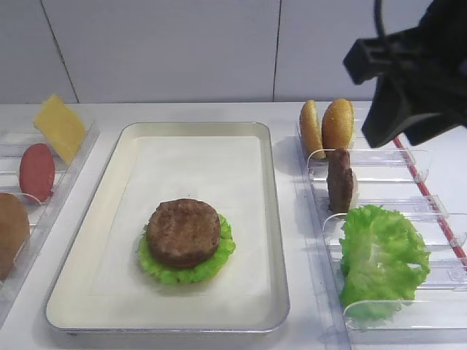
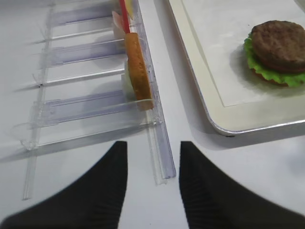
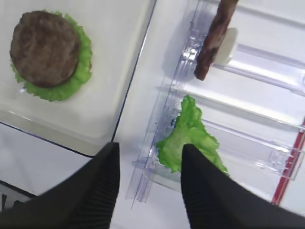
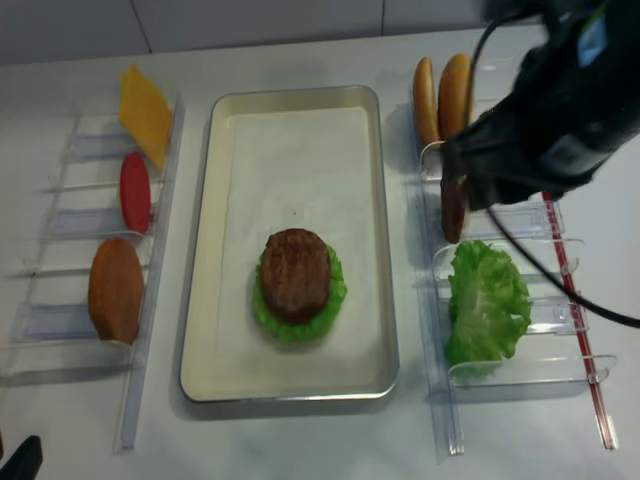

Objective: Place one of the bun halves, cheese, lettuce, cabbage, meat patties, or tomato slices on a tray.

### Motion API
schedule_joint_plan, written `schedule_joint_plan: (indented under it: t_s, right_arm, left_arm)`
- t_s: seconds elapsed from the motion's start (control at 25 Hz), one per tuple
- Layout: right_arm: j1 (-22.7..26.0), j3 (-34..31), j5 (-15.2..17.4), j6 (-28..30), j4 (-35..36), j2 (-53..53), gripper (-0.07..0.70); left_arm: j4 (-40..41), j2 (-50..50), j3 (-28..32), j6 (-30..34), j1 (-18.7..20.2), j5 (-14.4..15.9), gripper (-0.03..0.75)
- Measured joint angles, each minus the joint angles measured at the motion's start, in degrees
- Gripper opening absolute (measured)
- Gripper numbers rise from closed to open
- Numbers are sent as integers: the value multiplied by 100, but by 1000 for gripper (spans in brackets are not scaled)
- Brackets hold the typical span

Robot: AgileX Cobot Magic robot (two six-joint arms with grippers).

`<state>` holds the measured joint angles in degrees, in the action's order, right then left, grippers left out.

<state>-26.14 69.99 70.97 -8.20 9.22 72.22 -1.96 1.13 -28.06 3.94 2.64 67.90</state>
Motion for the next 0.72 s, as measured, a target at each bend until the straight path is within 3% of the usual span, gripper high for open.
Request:
schedule_joint_plan:
  t_s: [0.48,0.72]
  right_arm:
    - [0,-15,128,6,-602,-1932,310]
    - [0,-709,171,287,-639,-2834,310]
  left_arm:
    - [0,0,0,0,0,0,274]
    - [0,0,0,0,0,0,274]
